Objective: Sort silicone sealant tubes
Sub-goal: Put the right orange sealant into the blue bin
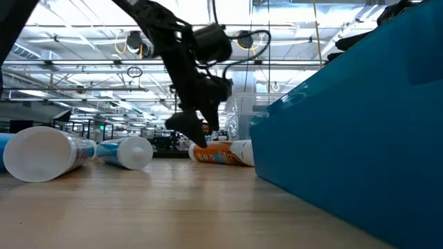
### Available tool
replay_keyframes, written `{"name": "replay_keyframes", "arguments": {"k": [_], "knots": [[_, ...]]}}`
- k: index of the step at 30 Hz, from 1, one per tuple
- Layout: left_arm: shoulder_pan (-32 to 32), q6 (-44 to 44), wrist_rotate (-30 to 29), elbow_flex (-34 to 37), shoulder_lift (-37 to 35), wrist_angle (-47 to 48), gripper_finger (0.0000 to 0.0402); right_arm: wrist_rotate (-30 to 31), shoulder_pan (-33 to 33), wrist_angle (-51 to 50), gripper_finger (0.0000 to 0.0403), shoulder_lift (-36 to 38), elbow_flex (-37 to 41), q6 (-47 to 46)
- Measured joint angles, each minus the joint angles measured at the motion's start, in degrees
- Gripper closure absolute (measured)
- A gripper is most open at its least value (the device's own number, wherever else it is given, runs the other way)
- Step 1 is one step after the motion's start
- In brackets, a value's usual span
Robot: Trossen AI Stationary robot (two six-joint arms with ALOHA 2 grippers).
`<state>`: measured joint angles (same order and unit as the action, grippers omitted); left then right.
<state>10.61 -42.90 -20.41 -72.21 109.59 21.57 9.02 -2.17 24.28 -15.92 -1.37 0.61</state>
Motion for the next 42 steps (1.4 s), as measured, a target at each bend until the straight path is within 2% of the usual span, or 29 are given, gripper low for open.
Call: {"name": "replay_keyframes", "arguments": {"k": [3,16,22,28,31,42], "knots": [[1.3,-1.0,-0.3,-2.4,1.9,1.9,0.0041,0.0,0.0,-0.2,0.0144,0.0,0.0,0.0],[6.2,-0.8,9.4,-4.0,6.9,7.0,0.0042,0.0,0.0,-0.6,0.0144,0.0,0.0,0.0],[5.8,7.7,13.8,-3.9,5.9,14.7,0.0042,0.1,0.0,-0.5,0.0145,0.0,0.0,0.0],[3.4,15.4,24.8,-3.5,4.8,21.5,0.0041,0.2,0.0,-0.5,0.0145,0.0,0.0,0.0],[1.9,17.6,28.0,-3.5,4.7,22.8,0.0041,0.2,0.0,-0.5,0.0145,0.0,0.0,0.0],[-3.8,30.6,28.1,-3.5,4.7,15.5,0.0041,0.2,0.0,-0.5,0.0145,0.0,0.0,0.0]]}}
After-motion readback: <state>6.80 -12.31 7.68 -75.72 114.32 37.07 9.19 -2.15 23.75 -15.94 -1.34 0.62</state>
